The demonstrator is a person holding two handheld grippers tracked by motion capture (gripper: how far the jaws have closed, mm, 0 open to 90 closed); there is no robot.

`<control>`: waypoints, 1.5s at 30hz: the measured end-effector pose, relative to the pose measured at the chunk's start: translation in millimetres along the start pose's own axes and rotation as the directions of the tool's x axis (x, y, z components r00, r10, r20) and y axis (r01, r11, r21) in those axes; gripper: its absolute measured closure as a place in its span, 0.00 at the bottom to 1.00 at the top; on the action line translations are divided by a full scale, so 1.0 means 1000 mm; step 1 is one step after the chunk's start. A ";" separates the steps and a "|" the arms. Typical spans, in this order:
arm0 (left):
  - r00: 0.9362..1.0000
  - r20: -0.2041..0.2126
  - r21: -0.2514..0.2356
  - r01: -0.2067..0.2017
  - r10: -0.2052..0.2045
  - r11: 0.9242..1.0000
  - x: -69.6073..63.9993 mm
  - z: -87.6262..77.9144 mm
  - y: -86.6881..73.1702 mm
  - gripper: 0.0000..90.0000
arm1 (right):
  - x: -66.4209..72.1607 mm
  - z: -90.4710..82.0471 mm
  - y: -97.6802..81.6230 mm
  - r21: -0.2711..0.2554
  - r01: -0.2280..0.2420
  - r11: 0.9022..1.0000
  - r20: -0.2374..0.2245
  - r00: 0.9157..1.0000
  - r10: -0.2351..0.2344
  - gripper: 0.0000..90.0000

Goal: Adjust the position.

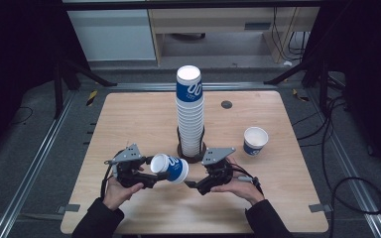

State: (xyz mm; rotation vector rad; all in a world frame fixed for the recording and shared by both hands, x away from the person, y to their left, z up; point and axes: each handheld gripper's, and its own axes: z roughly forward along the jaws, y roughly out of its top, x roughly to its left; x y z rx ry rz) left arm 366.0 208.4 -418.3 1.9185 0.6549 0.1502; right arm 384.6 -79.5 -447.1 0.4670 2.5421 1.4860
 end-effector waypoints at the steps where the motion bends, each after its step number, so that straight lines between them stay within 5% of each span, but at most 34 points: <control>1: 1.000 0.004 -0.011 -0.001 0.001 1.000 -0.001 0.000 0.001 0.30 | 0.000 0.000 0.000 0.000 0.001 1.000 -0.005 1.000 -0.001 0.08; 8: 0.999 0.047 -0.052 -0.013 0.015 0.999 -0.008 0.001 0.005 0.30 | 0.002 0.003 0.001 -0.040 -0.001 0.999 -0.054 0.999 -0.001 0.08; 21: 0.991 0.119 -0.041 -0.050 0.054 0.998 -0.020 0.008 0.005 0.30 | 0.010 0.014 0.003 -0.067 0.024 0.997 -0.121 0.992 -0.032 0.13; 35: 0.992 0.118 -0.018 -0.034 0.036 0.999 -0.014 0.006 0.006 0.21 | 0.007 0.007 0.003 -0.032 0.060 0.998 -0.092 0.994 -0.063 0.17; 45: 0.993 0.103 0.145 -0.073 0.058 0.987 -0.008 0.014 0.002 0.16 | 0.006 0.009 -0.001 0.032 0.104 0.994 -0.041 0.994 -0.102 0.17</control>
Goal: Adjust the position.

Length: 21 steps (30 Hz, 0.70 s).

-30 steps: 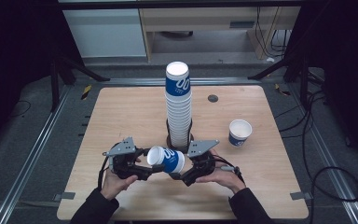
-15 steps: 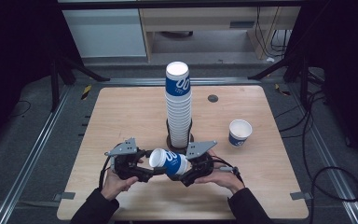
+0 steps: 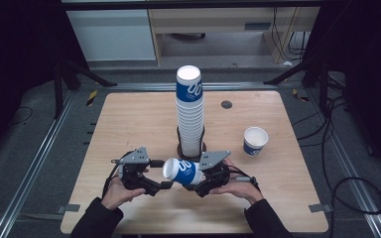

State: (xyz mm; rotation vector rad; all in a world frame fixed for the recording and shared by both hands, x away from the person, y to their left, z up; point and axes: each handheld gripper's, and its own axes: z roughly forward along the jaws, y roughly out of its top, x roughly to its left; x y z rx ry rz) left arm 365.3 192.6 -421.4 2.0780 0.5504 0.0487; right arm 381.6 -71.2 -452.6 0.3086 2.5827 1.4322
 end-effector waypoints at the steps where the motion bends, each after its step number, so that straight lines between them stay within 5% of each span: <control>1: 1.000 0.003 0.007 -0.003 0.003 1.000 0.000 0.001 0.000 0.16 | 0.001 0.002 0.000 0.008 0.003 1.000 -0.003 1.000 -0.003 0.17; 12: 0.999 0.040 0.129 -0.022 0.017 0.991 -0.002 0.017 -0.004 0.19 | 0.013 0.020 -0.004 0.107 0.087 0.990 -0.039 0.996 -0.083 0.17; 21: 0.998 0.063 0.127 -0.025 0.017 0.992 -0.003 0.016 -0.004 0.29 | 0.015 0.021 -0.004 0.114 0.097 0.989 -0.059 0.994 -0.090 0.16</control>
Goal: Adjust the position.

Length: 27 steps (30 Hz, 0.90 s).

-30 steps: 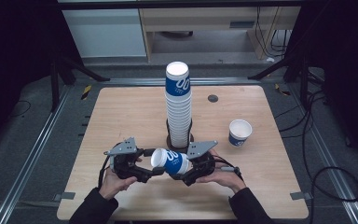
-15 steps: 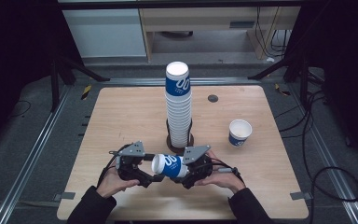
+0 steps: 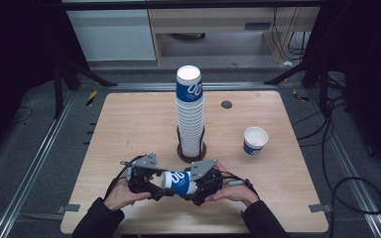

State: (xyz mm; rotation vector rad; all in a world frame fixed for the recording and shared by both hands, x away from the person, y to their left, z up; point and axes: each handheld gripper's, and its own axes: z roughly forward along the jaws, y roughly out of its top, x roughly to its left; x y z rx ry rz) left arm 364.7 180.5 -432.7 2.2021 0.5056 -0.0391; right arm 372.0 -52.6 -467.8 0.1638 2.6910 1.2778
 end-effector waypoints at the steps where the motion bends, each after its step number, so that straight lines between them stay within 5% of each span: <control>1: 1.000 -0.001 -0.003 -0.001 0.001 1.000 0.000 0.000 0.000 0.29 | 0.000 0.000 0.000 0.000 -0.004 1.000 -0.002 1.000 0.004 0.16; 7: 1.000 -0.021 -0.055 0.009 -0.010 0.998 0.002 -0.008 0.000 0.30 | -0.004 -0.004 0.001 -0.039 -0.044 0.998 0.005 0.999 0.044 0.11; 12: 0.998 -0.050 -0.110 0.027 -0.033 0.994 0.009 -0.018 -0.002 0.30 | -0.014 -0.024 0.002 -0.140 -0.125 0.982 0.013 0.992 0.128 0.08; 15: 0.998 -0.052 -0.173 0.035 -0.045 0.984 0.011 -0.024 -0.004 0.30 | -0.020 -0.038 0.001 -0.201 -0.165 0.966 0.013 0.985 0.171 0.08; 21: 0.999 -0.033 -0.267 0.034 -0.044 0.963 0.012 -0.030 -0.006 0.30 | -0.024 -0.047 -0.003 -0.235 -0.195 0.952 0.006 0.979 0.202 0.07; 27: 1.000 -0.005 -0.298 0.021 -0.023 0.954 0.007 -0.028 -0.005 0.30 | -0.023 -0.044 -0.003 -0.237 -0.201 0.950 -0.031 0.979 0.199 0.07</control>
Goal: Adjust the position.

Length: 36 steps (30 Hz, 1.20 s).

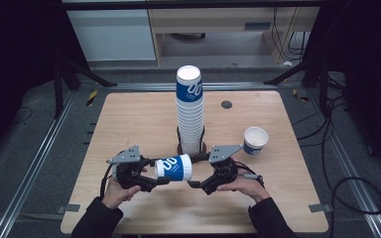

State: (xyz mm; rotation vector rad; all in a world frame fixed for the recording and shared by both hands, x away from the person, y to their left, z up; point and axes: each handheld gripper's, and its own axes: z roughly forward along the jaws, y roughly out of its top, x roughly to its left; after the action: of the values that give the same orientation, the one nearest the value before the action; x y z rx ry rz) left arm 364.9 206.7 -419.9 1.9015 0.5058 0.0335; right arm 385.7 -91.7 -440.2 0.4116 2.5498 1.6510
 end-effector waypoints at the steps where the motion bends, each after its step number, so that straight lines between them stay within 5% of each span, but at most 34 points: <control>1: 1.000 0.010 -0.002 -0.002 0.002 1.000 -0.001 0.001 0.000 0.30 | 0.001 0.001 0.000 0.000 -0.001 1.000 -0.012 1.000 0.001 0.07; 5: 0.999 0.054 -0.010 -0.003 0.004 1.000 -0.004 0.004 0.000 0.30 | 0.003 0.003 0.000 -0.011 0.002 1.000 -0.047 0.999 -0.002 0.07; 23: 0.993 0.121 0.044 -0.021 0.016 0.999 -0.010 0.016 -0.002 0.30 | 0.009 0.011 -0.001 -0.015 0.019 1.000 -0.155 0.988 -0.021 0.13; 36: 0.997 0.068 0.057 -0.031 0.027 0.998 -0.005 0.006 0.002 0.22 | 0.004 -0.001 0.001 -0.036 0.017 0.999 -0.120 0.993 -0.021 0.18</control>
State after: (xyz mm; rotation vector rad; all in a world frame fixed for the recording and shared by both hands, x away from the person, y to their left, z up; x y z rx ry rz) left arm 362.7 198.8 -419.3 1.9603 0.4380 -0.0265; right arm 382.1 -91.5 -438.4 0.2927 2.5955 1.7621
